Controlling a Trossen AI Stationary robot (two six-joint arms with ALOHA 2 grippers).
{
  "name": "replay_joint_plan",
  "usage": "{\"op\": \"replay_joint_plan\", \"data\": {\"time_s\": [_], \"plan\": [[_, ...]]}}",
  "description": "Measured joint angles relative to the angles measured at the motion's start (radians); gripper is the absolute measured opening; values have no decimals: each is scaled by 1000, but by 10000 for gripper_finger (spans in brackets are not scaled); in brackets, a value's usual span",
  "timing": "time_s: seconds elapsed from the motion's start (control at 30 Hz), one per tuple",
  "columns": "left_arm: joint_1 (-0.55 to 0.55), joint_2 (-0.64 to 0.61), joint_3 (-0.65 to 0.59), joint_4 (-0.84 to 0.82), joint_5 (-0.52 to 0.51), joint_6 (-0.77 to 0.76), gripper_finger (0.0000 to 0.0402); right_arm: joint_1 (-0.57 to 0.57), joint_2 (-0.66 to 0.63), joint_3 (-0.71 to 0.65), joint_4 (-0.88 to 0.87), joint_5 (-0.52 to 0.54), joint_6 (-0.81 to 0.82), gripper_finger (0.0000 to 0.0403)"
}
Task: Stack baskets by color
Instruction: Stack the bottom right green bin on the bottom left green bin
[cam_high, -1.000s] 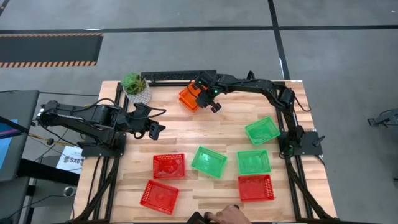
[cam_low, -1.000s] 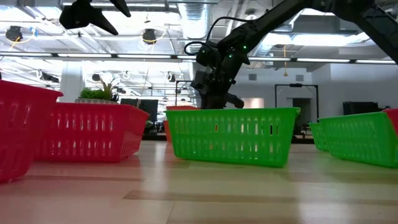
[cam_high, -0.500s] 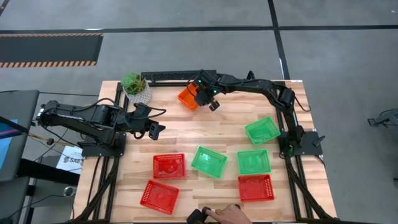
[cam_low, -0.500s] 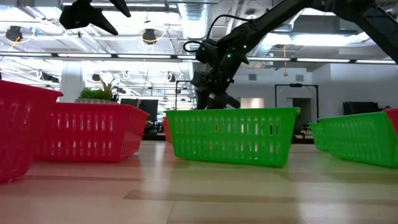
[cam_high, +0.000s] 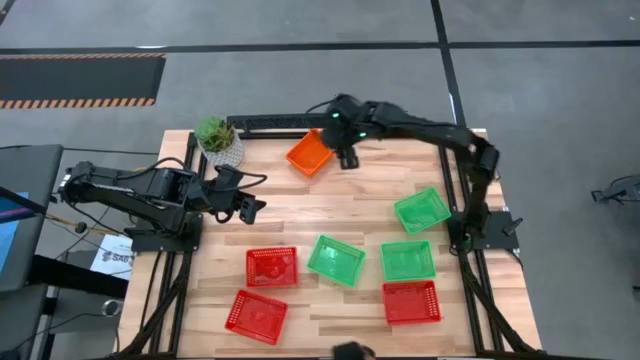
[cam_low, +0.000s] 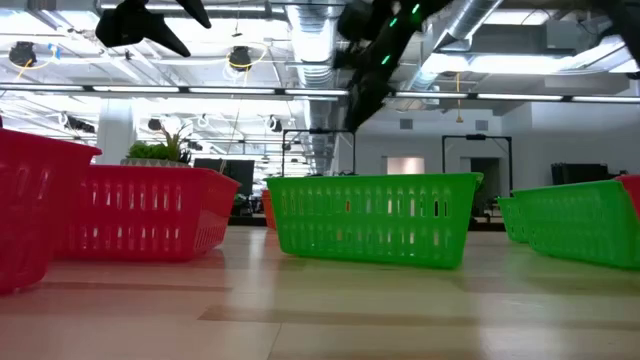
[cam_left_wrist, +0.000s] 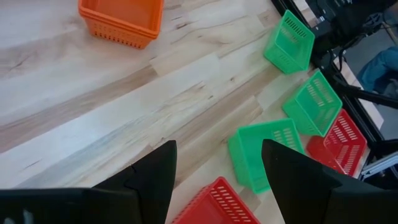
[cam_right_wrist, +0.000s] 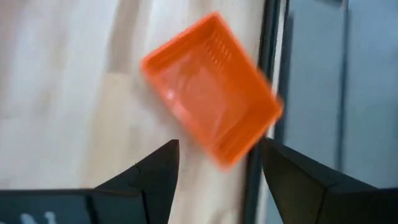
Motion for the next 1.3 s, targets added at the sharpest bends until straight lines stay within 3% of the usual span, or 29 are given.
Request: {"op": "replay_joint_plan", "data": {"time_s": [0.17, 0.33, 0.53, 0.77, 1.0, 1.3], "plan": [[27, 0, 0, 3, -4, -10, 224, -10, -138, -18, -303, -58, 257, 249], [69, 0, 0, 25, -7, 13, 224, -5, -299, -181, -457, -103, 494, 249], [122, 0, 0, 40, 11, 79, 224, 105, -547, -542, -444, -108, 779, 249], [172, 0, 0, 40, 38, 150, 224, 404, -748, -805, -307, -109, 1051, 249], [201, 0, 0, 39, 42, 167, 224, 647, -688, -866, -174, -30, 1052, 249], [204, 0, 0, 37, 53, 179, 224, 711, -519, -867, -83, -4, 925, 249]]}}
